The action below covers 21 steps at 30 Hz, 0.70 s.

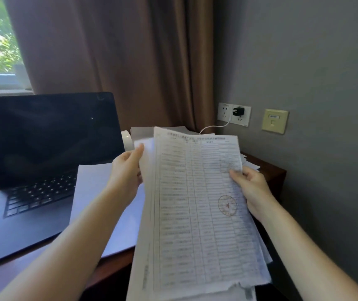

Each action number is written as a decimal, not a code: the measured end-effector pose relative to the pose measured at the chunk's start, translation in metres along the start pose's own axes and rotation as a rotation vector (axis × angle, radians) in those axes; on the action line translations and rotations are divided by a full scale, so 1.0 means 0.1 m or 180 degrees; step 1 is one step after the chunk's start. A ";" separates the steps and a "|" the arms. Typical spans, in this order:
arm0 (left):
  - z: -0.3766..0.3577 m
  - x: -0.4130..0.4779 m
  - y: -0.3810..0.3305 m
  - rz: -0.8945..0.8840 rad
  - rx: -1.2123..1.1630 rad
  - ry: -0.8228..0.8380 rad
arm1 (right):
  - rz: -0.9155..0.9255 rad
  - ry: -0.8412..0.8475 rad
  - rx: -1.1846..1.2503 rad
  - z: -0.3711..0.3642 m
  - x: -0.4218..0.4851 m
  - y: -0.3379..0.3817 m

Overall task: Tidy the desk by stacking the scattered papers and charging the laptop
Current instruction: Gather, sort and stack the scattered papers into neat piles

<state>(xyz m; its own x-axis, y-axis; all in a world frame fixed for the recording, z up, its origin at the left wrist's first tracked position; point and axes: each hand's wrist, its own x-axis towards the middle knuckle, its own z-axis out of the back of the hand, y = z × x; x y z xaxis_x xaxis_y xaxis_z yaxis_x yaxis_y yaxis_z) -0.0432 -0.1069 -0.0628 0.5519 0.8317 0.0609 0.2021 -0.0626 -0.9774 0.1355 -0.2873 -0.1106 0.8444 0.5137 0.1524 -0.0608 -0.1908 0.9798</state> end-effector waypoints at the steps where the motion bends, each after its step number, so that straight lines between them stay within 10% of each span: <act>1: -0.03 -0.04 -0.02 0.0005 -0.0171 0.0139 | 0.0063 -0.0112 -0.0048 -0.03 0.02 0.04; 10: -0.11 -0.19 -0.37 -0.1374 0.1319 0.0748 | 0.0713 -0.0263 -0.0117 -0.42 0.23 0.61; 21: 0.20 0.00 -1.13 -0.2299 0.0711 0.0111 | 0.1857 0.0400 0.0211 -1.18 0.16 1.29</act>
<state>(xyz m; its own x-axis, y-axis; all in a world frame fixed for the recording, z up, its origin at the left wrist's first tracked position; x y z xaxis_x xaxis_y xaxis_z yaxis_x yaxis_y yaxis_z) -0.0821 -0.0887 0.0437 0.3704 0.6054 0.7045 0.3564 0.6078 -0.7096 0.0782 -0.2052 0.0331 0.6119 0.4026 0.6808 -0.4586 -0.5208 0.7201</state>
